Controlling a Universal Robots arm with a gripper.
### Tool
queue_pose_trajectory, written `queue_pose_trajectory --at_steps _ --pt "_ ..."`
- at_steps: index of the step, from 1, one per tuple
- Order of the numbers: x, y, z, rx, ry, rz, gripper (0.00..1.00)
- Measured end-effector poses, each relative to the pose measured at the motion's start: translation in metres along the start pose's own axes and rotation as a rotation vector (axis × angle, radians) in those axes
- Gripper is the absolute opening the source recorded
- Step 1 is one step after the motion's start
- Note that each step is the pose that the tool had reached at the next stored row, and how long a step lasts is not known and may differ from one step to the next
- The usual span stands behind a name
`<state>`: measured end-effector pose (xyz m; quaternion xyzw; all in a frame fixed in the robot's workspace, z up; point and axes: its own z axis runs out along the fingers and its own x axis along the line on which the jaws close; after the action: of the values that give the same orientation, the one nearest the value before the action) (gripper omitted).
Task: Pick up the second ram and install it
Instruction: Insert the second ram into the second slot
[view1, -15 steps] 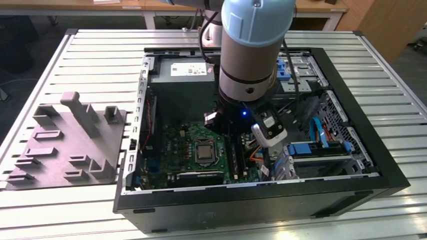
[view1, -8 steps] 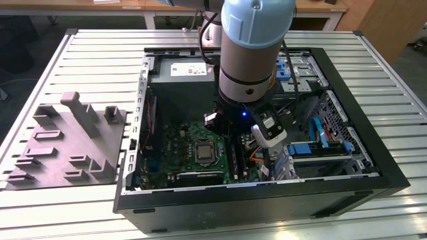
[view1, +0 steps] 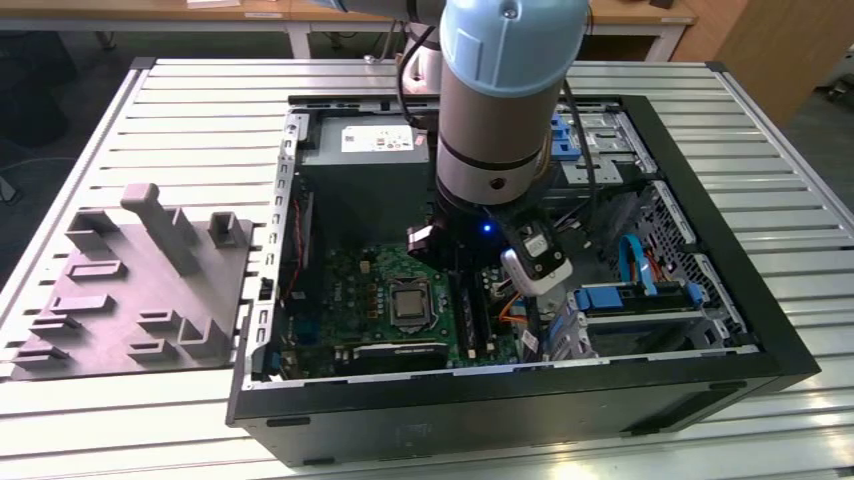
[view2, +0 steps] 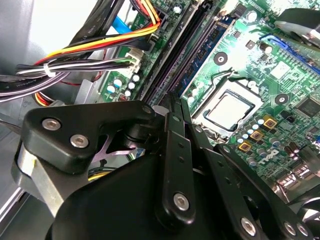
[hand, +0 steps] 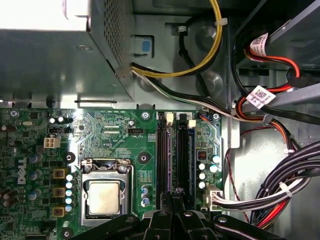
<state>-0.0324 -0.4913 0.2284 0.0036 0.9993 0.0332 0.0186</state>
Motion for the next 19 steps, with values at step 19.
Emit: queue_pose_trajectory --at_steps 19 --pt "0.0002 -0.0005 0.0034 -0.0001 -0.0015 0.000 0.11"
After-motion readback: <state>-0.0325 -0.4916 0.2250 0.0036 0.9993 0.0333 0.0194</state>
